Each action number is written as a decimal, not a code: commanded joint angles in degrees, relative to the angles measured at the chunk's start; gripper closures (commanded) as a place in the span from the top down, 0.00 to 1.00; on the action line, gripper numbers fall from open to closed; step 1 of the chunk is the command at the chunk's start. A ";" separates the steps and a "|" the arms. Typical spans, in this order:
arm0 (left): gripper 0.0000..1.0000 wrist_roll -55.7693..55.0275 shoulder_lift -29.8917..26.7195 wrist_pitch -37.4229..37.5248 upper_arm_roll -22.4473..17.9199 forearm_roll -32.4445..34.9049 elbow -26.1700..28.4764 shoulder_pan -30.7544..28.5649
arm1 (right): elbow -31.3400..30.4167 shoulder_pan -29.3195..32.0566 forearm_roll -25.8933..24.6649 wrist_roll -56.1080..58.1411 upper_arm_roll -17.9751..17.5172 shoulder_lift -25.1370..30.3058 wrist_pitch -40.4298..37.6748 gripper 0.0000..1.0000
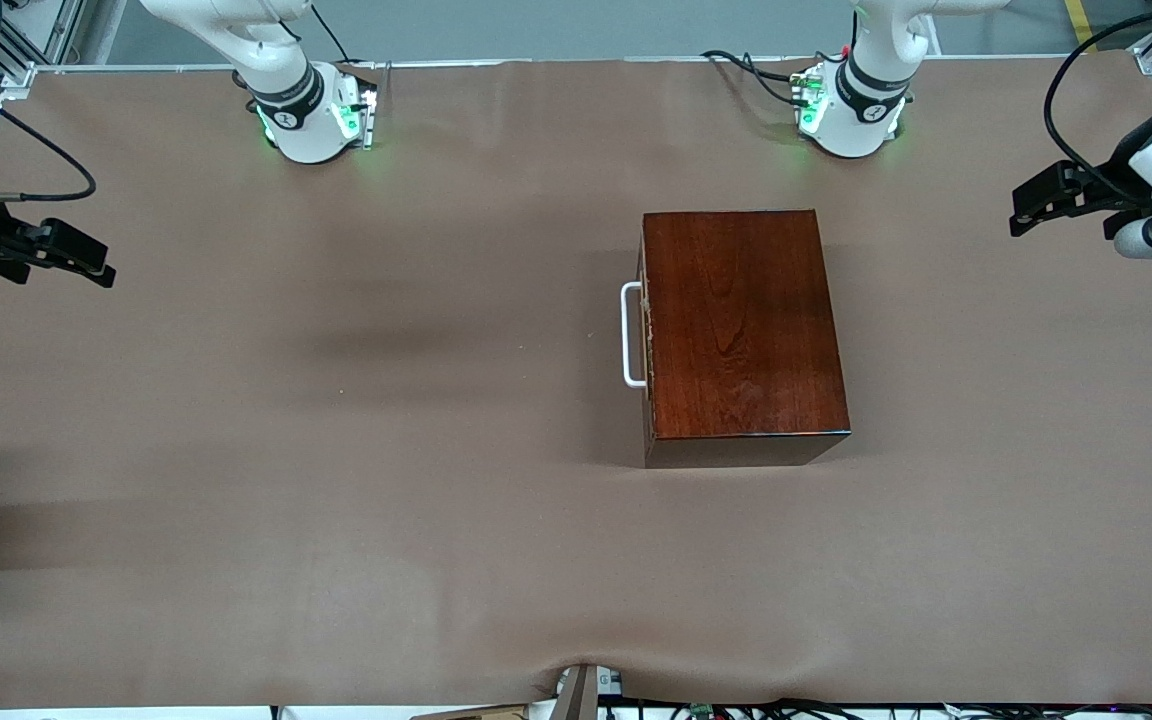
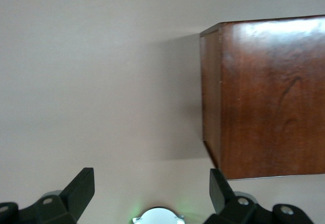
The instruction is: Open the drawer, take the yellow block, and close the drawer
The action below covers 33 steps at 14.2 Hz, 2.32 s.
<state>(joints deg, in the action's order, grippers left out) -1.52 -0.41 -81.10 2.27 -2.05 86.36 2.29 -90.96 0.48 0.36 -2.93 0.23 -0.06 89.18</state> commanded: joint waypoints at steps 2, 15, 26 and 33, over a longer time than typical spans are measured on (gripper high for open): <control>1.00 -4.26 2.60 0.07 0.46 -3.13 -1.81 0.34 | 0.00 0.31 0.70 -0.59 -0.15 0.94 -0.50 1.00; 1.00 -29.74 15.95 -6.33 9.95 -2.34 -10.15 13.95 | 0.00 0.31 0.70 -0.50 -0.15 0.94 -0.50 1.00; 1.00 -44.09 28.27 -21.03 7.85 4.86 -15.08 32.07 | 0.00 0.23 0.70 -0.50 -0.06 0.94 -0.58 1.00; 1.00 -56.02 27.20 -18.39 9.07 5.21 -13.32 35.06 | -0.09 0.31 0.70 -0.50 -0.15 1.11 -0.94 1.00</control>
<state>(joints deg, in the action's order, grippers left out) -52.84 26.01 -99.94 11.33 1.40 72.58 35.51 -90.82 0.48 0.36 -2.93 0.27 -0.06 88.99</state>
